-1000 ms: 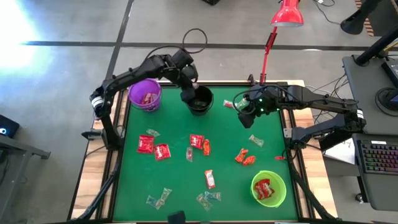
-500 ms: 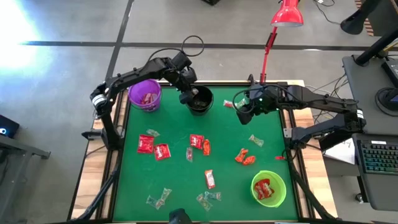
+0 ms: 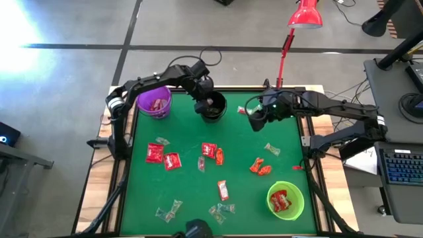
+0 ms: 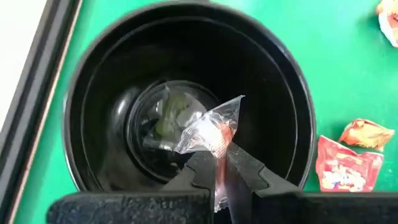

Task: Sort candy
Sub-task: Put the orange gummy into the black bucket, then put the orange chocolate bar into the purple bucket

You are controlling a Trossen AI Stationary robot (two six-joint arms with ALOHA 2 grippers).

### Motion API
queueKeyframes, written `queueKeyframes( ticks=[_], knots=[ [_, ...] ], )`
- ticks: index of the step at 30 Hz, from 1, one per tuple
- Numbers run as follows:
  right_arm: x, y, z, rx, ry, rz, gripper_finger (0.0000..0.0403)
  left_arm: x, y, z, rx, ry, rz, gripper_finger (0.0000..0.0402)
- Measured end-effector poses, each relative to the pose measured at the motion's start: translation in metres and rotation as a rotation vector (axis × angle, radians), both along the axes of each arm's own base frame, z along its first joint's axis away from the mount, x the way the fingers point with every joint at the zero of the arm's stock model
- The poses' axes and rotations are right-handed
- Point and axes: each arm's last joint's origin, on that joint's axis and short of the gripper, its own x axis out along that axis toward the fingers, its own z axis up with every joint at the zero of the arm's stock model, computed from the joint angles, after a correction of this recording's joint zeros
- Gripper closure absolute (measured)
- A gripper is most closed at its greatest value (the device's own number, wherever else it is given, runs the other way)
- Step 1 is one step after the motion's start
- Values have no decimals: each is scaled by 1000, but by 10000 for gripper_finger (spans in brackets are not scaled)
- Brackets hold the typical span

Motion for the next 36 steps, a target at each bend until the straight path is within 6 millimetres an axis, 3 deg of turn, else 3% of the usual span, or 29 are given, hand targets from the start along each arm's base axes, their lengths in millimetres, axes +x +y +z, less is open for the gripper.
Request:
queueKeyframes(
  ticks=[9, 15, 22, 29, 36],
  knots=[
    [8, -2, -7, -17, 36, -9, 271, 4, 3, 20, 33, -31, -22, 320],
    [9, -2, -8, -21, 42, -3, 271, -6, -4, 35, -2, 61, -88, 287],
    [9, -2, -8, -23, 43, 1, 271, -19, -16, 55, -104, 134, -150, 284],
    [9, -2, -8, -73, 64, 67, 271, -31, -33, 63, -305, 144, -250, 289],
    [9, -2, -8, -82, 71, 81, 271, -39, -57, 72, -330, 149, -291, 307]
  ],
)
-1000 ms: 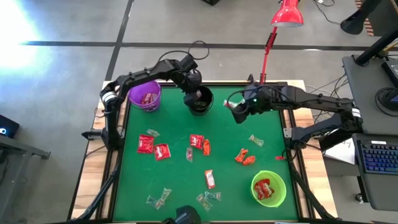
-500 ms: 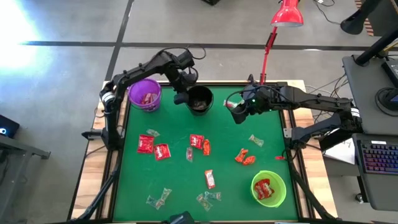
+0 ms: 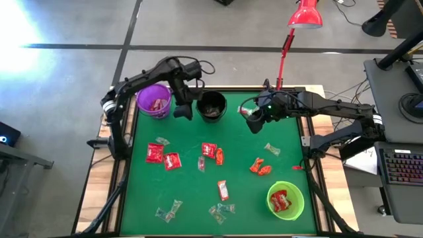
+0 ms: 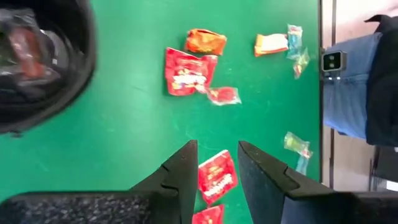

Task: Sort candy
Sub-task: Put the orange chocolate bar into the purple bucket

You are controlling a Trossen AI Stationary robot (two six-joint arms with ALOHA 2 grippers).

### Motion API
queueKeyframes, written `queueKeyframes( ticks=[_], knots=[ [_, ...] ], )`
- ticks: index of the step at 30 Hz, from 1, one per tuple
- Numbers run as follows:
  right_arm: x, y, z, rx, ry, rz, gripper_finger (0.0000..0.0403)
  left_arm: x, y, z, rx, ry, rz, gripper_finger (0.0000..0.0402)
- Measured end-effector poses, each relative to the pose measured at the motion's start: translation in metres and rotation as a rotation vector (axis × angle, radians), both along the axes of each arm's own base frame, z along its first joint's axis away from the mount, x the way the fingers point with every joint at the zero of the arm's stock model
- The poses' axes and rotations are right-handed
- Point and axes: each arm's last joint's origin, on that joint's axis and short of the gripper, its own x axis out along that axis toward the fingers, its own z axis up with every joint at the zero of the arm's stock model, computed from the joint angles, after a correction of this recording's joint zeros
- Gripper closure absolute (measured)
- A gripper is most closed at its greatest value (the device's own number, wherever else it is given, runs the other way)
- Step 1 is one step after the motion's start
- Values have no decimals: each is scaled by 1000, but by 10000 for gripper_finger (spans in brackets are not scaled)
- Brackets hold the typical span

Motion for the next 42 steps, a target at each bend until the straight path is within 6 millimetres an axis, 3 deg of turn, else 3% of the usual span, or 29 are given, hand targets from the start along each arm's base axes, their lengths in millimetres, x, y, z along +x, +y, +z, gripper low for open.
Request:
queueKeyframes(
  ticks=[8, 14, 20, 26, 35, 42],
  knots=[
    [5, 2, -4, 35, 16, 93, 271, -15, -41, 12, 2, -6, -47, 324],
    [25, 2, -25, 102, 88, 134, 271, -34, -59, 14, -4, -4, 12, 325],
    [53, 7, -53, 207, 140, 213, 271, -57, -70, 14, -11, -14, 105, 325],
    [82, 12, -66, 297, 22, 324, 260, -81, -79, 17, 44, 8, 197, 325],
    [94, 12, -76, 318, 6, 335, 233, -101, -87, 33, 118, -5, 304, 325],
    [109, 9, -98, 311, 44, 295, 223, -111, -89, 40, 180, -13, 356, 325]
  ],
)
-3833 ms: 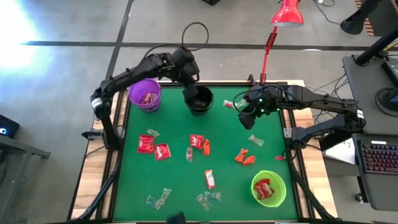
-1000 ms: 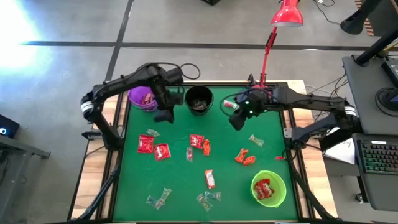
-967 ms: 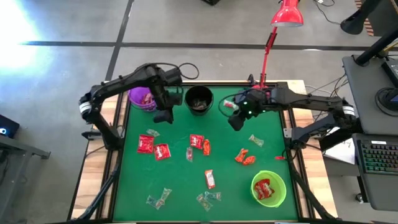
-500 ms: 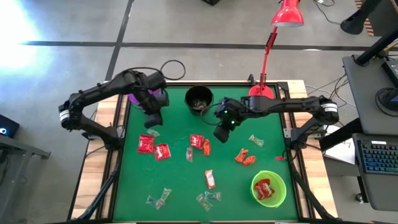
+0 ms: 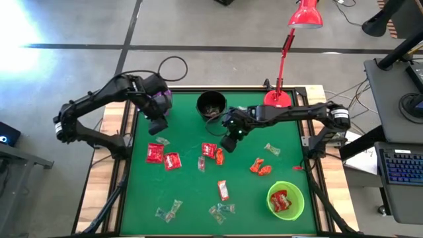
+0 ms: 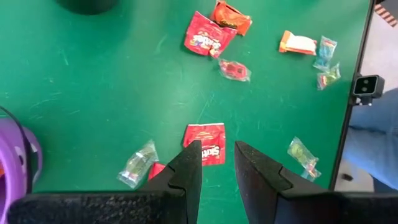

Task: Sort candy
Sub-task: Put the orange chocolate bar into the purple bucket

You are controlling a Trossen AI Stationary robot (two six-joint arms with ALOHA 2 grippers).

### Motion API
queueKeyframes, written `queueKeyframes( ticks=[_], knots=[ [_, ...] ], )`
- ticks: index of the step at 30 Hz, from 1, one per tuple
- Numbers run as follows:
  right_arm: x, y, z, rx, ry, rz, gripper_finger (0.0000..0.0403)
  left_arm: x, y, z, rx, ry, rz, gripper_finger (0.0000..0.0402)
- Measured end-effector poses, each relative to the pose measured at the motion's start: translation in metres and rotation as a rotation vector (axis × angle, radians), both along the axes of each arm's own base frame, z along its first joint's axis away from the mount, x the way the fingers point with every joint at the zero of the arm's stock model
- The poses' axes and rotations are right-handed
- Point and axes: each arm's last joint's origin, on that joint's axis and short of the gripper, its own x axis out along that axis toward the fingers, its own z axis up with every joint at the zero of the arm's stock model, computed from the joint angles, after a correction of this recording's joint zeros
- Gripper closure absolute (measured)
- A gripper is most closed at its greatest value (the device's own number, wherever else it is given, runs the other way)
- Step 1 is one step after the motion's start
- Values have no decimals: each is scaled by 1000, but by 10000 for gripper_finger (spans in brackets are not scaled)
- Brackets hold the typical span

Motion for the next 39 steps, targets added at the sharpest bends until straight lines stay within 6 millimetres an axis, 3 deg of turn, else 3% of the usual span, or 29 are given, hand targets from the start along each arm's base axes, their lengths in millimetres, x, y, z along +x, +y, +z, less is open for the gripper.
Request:
queueKeyframes(
  ticks=[8, 19, 39],
  knots=[
    [14, -1, -34, 33, 95, -33, 222, 0, 0, 1, 5, -8, 1, 325],
    [30, 4, -66, 33, 122, 9, 222, 0, 0, 0, 10, -11, -9, 325],
    [43, 5, -97, 10, 121, 67, 223, 1, 1, 0, 13, -16, -9, 325]
  ],
)
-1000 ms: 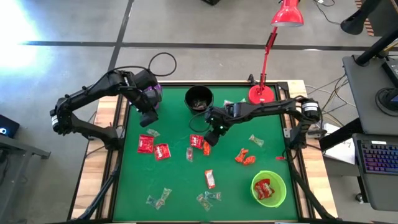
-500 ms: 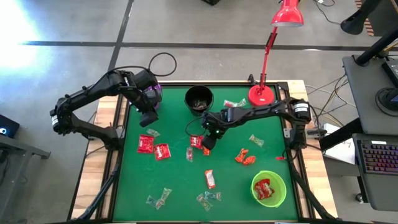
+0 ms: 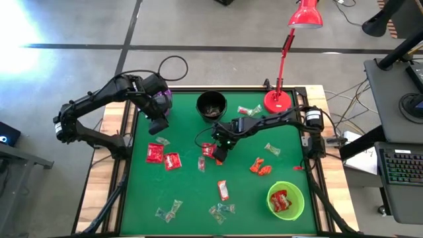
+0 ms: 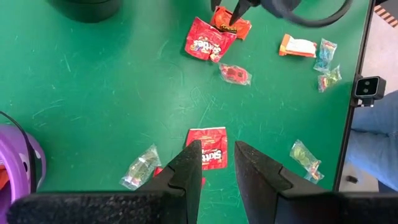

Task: Sort candy
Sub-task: Put the orange chocolate bar into the purple bucket

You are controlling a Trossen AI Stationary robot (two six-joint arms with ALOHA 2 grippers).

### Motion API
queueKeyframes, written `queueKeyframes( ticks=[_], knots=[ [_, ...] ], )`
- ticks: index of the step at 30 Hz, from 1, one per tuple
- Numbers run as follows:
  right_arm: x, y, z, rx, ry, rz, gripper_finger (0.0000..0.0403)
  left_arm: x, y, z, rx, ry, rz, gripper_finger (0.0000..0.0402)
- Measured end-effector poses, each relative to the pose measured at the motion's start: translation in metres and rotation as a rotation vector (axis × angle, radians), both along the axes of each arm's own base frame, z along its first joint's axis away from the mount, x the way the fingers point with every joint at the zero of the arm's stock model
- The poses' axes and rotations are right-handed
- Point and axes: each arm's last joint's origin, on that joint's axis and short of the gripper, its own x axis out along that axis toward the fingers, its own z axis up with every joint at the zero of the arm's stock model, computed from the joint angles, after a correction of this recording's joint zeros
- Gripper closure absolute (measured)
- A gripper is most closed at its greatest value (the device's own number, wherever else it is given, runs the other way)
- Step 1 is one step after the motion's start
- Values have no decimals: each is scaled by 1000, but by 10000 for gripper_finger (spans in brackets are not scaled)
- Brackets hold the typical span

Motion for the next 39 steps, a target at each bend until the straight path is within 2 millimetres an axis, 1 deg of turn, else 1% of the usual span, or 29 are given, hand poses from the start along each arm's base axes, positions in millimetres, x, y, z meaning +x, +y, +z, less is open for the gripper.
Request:
queueKeyframes(
  ticks=[5, 8, 11, 17, 20, 28, 31, 36, 39],
  knots=[
    [2, 0, -11, 4, 23, 0, 228, 0, 0, 0, 0, 0, 0, 325],
    [2, 0, -12, 7, 29, -4, 244, 0, 0, 0, 0, 0, 0, 325],
    [2, 0, -12, 10, 30, -6, 275, 0, 0, 0, 0, 0, -1, 325],
    [1, 0, -9, 11, 27, -6, 356, 0, 0, 0, 0, 1, -1, 325],
    [-1, 0, -6, 13, 31, -9, 385, 0, 0, 0, -1, 2, -1, 325],
    [-7, 1, 17, 24, -4, -6, 393, -2, 0, -1, 51, 39, -8, 325],
    [-10, 1, 29, 25, -24, -12, 394, -3, 1, -1, 71, 49, -1, 325],
    [-16, -1, 57, 31, -102, -52, 394, -1, 4, -2, 112, 57, 20, 325],
    [-17, -4, 79, -26, -165, -87, 394, 3, 6, -5, 107, 74, 30, 325]
  ],
)
